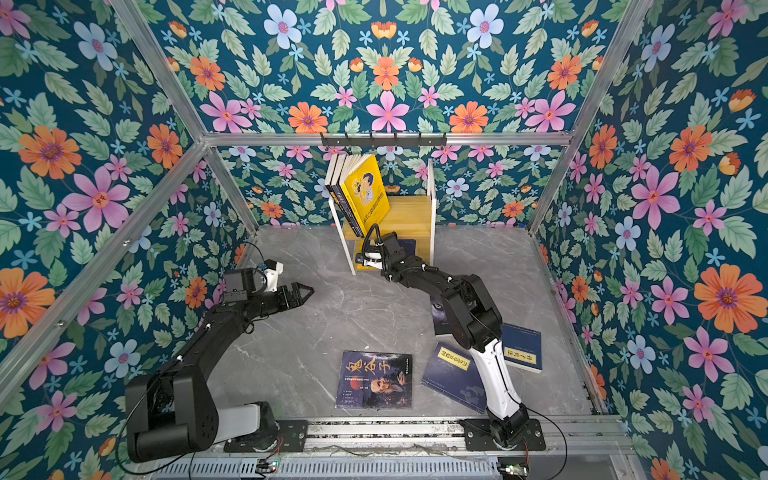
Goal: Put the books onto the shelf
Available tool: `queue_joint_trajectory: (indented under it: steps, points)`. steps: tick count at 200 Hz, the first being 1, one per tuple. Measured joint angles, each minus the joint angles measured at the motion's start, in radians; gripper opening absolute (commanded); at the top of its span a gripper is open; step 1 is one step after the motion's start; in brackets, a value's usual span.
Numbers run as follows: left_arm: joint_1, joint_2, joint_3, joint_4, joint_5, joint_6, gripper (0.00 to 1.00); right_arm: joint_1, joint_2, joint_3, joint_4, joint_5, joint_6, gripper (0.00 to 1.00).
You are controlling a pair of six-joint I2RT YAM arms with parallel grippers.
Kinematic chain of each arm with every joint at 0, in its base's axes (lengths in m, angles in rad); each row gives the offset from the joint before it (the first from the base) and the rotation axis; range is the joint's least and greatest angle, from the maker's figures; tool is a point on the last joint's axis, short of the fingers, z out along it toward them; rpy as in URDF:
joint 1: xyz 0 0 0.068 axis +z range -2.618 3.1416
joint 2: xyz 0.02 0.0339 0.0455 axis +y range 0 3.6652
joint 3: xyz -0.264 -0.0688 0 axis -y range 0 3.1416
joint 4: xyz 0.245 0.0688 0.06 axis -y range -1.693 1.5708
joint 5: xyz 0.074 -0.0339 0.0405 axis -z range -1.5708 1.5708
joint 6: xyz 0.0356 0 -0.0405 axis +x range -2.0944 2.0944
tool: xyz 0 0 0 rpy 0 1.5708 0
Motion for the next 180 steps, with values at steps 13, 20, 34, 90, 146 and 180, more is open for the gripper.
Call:
queue_joint_trajectory:
  steps: [13, 20, 34, 90, 146, 180]
  points:
    - [0.0, 0.0, 0.0, 0.0, 0.0, 0.0, 1.0, -0.002, 0.001, -0.006, 0.009, -0.004, -0.004, 0.11]
    - [0.0, 0.0, 0.0, 0.0, 0.0, 0.0, 1.0, -0.002, 0.001, -0.01, 0.014, -0.007, -0.007, 0.11]
    - [0.0, 0.0, 0.0, 0.0, 0.0, 0.0, 1.0, -0.004, 0.001, -0.021, 0.027, -0.01, -0.01, 0.11]
    - [0.0, 0.0, 0.0, 0.0, 0.0, 0.0, 1.0, -0.008, 0.001, -0.029, 0.042, -0.03, -0.011, 0.11]
    - [0.0, 0.001, 0.0, 0.0, 0.0, 0.0, 1.0, -0.008, 0.001, -0.036, 0.047, -0.034, -0.011, 0.11]
    - [0.0, 0.002, -0.001, 0.0, 0.0, 0.0, 1.0, -0.008, 0.001, -0.034, 0.047, -0.035, -0.01, 0.13]
